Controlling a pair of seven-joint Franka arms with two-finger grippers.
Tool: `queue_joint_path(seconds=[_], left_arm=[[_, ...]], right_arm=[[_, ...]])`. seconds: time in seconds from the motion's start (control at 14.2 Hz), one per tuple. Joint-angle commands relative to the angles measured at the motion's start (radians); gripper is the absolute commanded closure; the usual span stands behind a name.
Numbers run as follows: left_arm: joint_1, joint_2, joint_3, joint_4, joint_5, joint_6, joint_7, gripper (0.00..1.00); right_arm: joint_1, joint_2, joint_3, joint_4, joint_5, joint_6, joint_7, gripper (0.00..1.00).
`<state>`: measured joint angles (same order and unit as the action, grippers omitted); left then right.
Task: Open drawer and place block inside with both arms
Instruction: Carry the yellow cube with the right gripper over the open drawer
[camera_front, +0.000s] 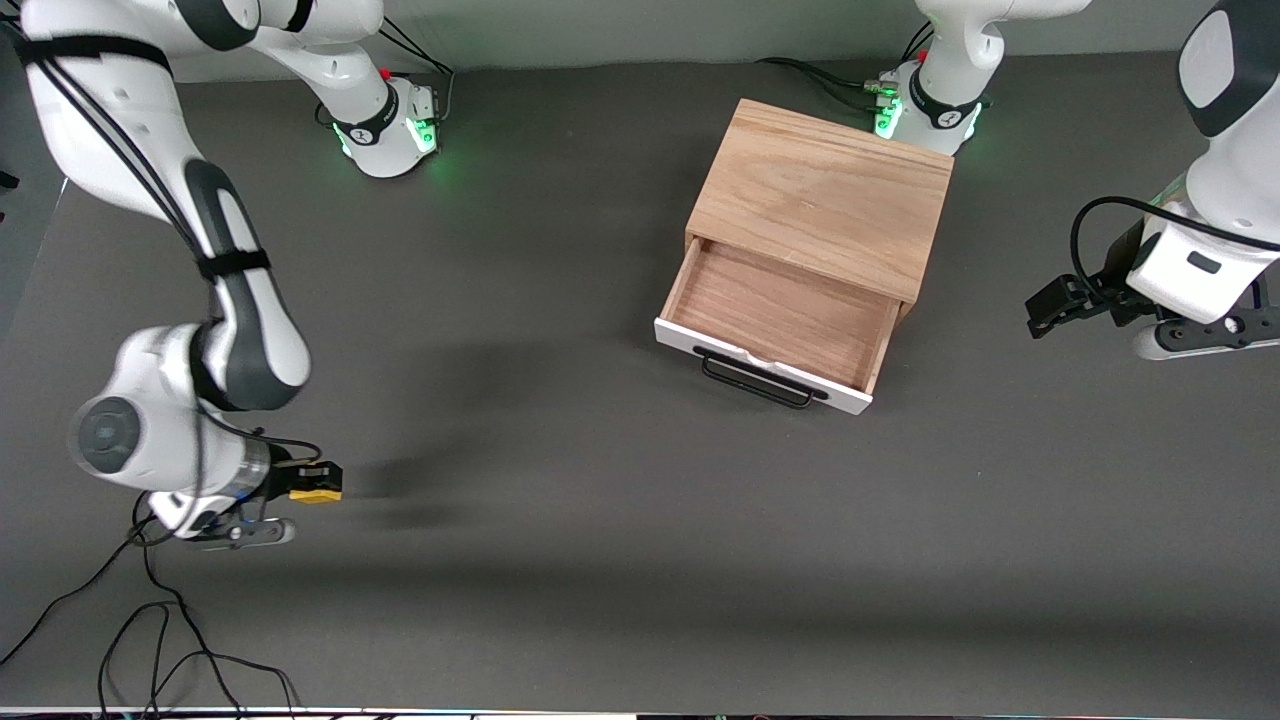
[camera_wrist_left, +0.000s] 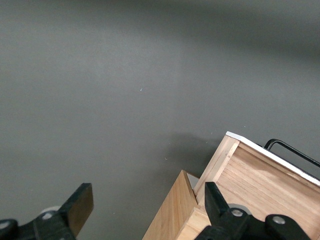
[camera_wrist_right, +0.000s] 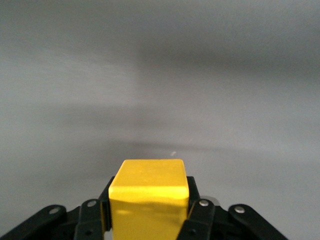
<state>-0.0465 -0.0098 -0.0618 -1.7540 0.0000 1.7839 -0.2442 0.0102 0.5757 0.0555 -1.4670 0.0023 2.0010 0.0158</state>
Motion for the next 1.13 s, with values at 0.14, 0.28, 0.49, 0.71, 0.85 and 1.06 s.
queue_joint_path(seconds=[0.14, 0.28, 0.49, 0.71, 0.85, 1.06], left_arm=[[0.010, 0.014, 0.011, 0.166, 0.015, -0.187, -0.006, 0.01], [0.014, 0.021, 0.011, 0.177, 0.020, -0.212, -0.006, 0.00], [0.016, 0.021, 0.011, 0.163, 0.018, -0.225, -0.001, 0.00], [0.002, 0.019, 0.005, 0.153, 0.024, -0.215, -0.003, 0.00], [0.013, 0.021, 0.007, 0.148, 0.025, -0.202, -0.003, 0.00], [0.019, 0.021, 0.014, 0.142, 0.026, -0.195, -0.001, 0.00]], right_arm=[[0.002, 0.006, 0.171, 0.302, 0.004, -0.355, 0.287, 0.65], [0.004, 0.006, 0.285, 0.373, -0.001, -0.422, 0.453, 0.65], [0.027, 0.006, 0.450, 0.408, -0.044, -0.436, 0.707, 0.65], [0.106, 0.013, 0.567, 0.428, -0.116, -0.355, 0.961, 0.65], [0.212, 0.026, 0.564, 0.425, -0.151, -0.274, 1.093, 0.65], [0.350, 0.104, 0.560, 0.433, -0.257, -0.165, 1.240, 0.65]])
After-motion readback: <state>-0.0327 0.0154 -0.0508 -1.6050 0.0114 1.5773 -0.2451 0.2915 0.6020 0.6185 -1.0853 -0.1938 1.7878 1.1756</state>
